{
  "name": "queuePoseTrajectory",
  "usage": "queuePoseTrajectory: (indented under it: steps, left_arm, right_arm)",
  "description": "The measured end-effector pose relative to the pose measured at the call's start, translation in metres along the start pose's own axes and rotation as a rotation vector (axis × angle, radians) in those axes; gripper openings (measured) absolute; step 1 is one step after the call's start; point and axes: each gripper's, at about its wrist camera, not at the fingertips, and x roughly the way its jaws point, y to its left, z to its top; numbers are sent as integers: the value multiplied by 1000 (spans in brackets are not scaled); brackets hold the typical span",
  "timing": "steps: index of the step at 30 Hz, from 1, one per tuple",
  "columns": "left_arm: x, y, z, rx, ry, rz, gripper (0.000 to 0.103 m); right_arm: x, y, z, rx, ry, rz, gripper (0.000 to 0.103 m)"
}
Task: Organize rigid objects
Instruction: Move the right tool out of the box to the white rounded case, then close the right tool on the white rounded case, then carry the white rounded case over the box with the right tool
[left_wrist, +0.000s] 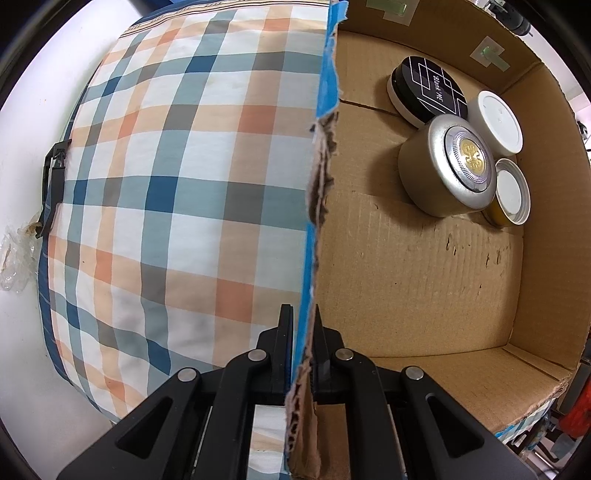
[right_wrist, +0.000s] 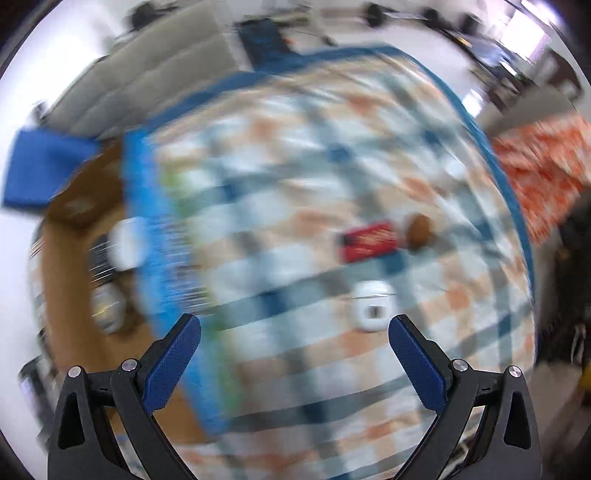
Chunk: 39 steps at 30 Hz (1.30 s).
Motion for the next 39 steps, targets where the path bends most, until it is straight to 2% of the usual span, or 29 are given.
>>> queuePoseTrajectory:
  steps: [3,4,8,14,25,32,39]
  left_arm:
    - [0,0,0,0,1,0,5]
    - [0,0,0,0,0,-1,5]
    - [0,1,-1,-2,0,2,5]
    - [-1,1,-1,-2,-1,4,5]
    - [1,0,-2,5,0,7,5]
    - [4,-1,-3,12,1,8,5]
    - [4,-4,-3,14,1,12,5]
  right_arm:
    - [35,-36,6,64,55,-43,98]
    - [52,-48,7,79,83,-43,93]
    - [92,-63,6,114,156,-51,78]
    - [119,-66,7,97,195,-84,73]
    - [128,-64,4,86,217,-98,62]
    - [132,-59,14,87,223,-99,51]
    - [127,-54,8,74,225,-101,50]
